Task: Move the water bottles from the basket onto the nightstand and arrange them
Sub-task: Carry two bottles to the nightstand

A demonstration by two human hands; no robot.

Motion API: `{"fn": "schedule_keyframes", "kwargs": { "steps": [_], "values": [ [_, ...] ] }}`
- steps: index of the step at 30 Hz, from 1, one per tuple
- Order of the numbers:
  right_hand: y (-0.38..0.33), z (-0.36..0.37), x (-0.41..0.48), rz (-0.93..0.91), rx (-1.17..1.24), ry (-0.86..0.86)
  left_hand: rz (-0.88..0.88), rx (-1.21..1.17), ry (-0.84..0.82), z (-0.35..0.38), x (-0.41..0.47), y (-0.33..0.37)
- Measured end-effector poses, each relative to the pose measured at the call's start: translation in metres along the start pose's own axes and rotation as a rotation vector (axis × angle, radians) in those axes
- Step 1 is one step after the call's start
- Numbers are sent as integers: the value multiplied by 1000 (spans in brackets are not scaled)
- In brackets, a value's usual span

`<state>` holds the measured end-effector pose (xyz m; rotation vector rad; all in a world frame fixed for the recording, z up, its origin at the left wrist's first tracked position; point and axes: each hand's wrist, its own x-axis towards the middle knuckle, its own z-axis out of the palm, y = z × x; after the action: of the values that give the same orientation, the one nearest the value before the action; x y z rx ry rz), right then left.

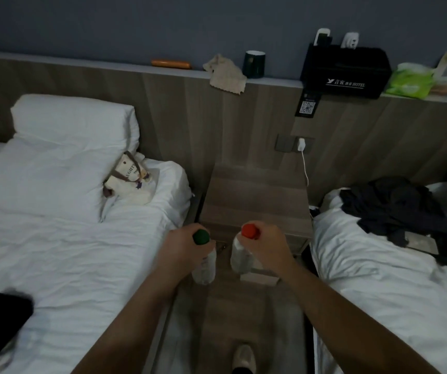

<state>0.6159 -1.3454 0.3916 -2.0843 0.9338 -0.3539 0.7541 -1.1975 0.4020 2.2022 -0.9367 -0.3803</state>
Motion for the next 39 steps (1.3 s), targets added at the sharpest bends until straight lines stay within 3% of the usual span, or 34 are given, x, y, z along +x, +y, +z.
{"fn": "schedule_keyframes", "kwargs": {
  "steps": [12,32,39],
  "values": [
    [19,-21,140,51,-6,-51,-76,-65,11,40,138,0],
    [31,33,376,439,29,27,-95,-33,-434,97,415,-60],
    [40,42,429,502,-7,32,-123,9,-452,122,471,-68]
  ]
}}
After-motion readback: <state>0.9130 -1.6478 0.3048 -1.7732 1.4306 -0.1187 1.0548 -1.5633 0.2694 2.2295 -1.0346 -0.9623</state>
